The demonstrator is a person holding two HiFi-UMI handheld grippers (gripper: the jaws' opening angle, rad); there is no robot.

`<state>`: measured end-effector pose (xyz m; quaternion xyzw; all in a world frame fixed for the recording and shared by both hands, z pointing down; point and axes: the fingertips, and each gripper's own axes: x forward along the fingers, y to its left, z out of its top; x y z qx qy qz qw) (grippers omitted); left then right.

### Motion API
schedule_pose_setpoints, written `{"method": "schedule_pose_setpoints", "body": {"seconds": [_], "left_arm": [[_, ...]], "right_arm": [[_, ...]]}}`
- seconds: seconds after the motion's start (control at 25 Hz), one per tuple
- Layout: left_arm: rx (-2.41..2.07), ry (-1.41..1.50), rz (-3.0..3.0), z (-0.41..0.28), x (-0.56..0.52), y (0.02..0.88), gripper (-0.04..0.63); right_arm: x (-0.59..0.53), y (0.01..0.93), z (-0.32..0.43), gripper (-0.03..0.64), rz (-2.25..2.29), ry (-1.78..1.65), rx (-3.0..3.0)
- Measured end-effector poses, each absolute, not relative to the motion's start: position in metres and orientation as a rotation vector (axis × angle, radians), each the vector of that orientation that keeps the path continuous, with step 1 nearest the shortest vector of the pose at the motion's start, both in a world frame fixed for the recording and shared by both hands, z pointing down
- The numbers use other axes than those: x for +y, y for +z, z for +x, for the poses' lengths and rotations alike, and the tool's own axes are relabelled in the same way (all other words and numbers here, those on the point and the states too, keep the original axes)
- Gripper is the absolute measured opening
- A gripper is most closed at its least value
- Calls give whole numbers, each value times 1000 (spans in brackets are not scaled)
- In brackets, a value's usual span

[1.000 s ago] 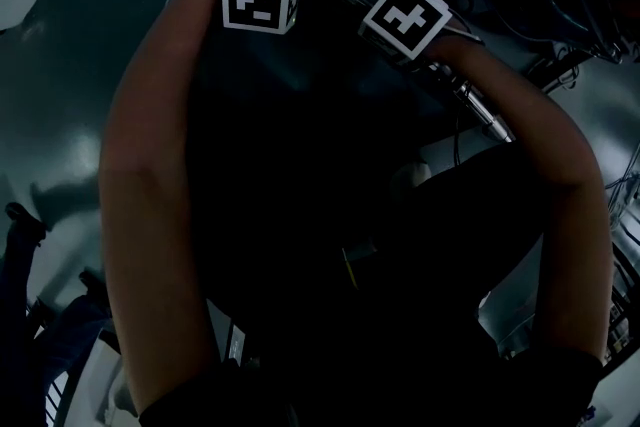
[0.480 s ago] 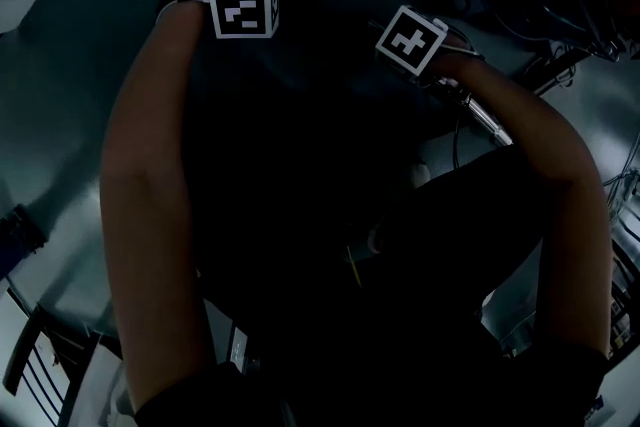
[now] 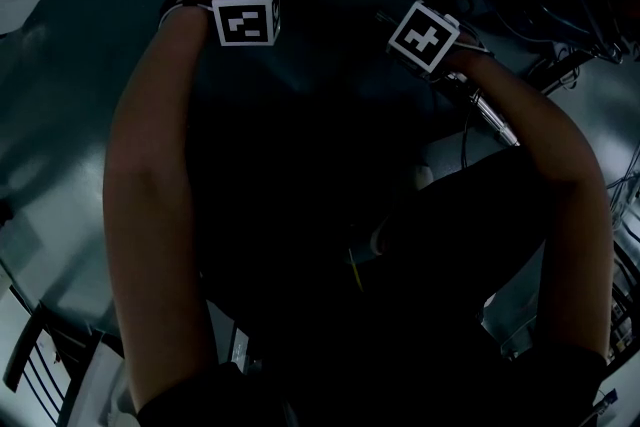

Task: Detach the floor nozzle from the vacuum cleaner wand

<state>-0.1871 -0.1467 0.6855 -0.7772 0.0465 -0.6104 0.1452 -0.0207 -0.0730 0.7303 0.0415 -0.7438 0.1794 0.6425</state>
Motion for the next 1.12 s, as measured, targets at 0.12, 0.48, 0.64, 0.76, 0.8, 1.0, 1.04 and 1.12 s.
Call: {"method": "schedule_pose_setpoints", "body": {"seconds": [0.12, 0.48, 0.64, 0.76, 0.8, 1.0, 1.04, 1.12], "left_arm": [[185, -1742, -2312, -184, -150, 683, 350], [319, -1783, -2377, -194, -152, 679, 155], [432, -1771, -2430, -204, -156, 671, 73], [456, -1744, -2459, -205, -156, 669, 11], [451, -1741, -2474, -205, -155, 669, 11], [478, -1744, -2544, -206, -150, 671, 11], [496, -1744, -2546, -206, -151, 670, 11], [529, -1738, -2553, -207, -153, 669, 11]], "right_arm": [[-84, 722, -22, 267, 94, 327, -1734], [-114, 693, -46, 262, 172, 265, -1904], [-125, 676, -53, 221, 218, 267, -1976], [-134, 664, -56, 141, 259, 257, -2021], [-137, 660, -58, 106, 275, 248, -2035], [-148, 649, -59, -2, 358, 246, -2073], [-149, 649, -58, -2, 367, 253, -2071], [-148, 650, -58, -2, 376, 248, -2065]]}}
